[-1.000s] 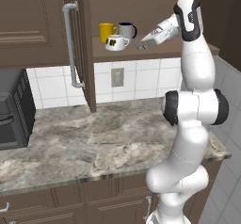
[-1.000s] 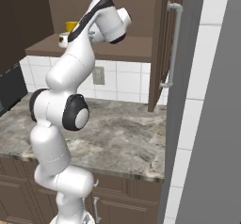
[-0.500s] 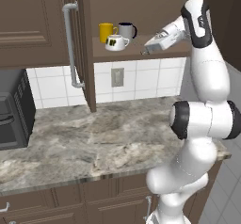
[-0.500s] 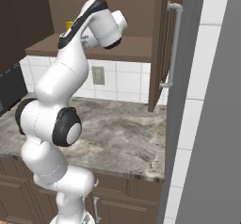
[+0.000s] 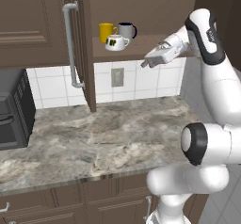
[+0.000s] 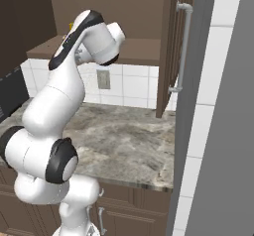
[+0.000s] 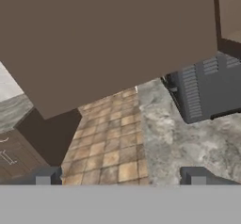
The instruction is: Pick the mug on the counter and place it in the cabinet with the handle facing the right, like the mugs already inside.
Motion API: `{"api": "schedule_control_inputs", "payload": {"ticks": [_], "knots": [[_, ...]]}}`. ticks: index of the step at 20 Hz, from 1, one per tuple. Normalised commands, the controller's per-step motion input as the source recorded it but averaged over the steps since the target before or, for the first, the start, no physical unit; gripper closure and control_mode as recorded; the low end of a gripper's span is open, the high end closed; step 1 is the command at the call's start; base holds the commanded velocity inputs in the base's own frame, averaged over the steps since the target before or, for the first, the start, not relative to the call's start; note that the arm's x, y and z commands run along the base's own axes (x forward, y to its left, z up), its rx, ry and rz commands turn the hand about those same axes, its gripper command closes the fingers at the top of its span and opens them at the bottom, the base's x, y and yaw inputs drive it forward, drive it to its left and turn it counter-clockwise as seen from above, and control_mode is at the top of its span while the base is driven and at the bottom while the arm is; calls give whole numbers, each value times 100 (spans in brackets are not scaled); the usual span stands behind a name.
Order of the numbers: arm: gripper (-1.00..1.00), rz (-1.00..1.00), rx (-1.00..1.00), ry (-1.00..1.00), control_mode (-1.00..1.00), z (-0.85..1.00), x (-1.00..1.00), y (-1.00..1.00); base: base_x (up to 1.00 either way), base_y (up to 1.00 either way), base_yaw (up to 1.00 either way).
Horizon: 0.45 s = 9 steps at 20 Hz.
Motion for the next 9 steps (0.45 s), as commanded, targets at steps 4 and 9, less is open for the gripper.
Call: {"api": "schedule_control_inputs", "payload": {"ticks": [4,9], "knots": [[-100,-3,-1,-13,-100,-99,-14,3,0,0,0],[-100,-5,-11,-29,-100,-100,-33,1,0,0,0]]}}
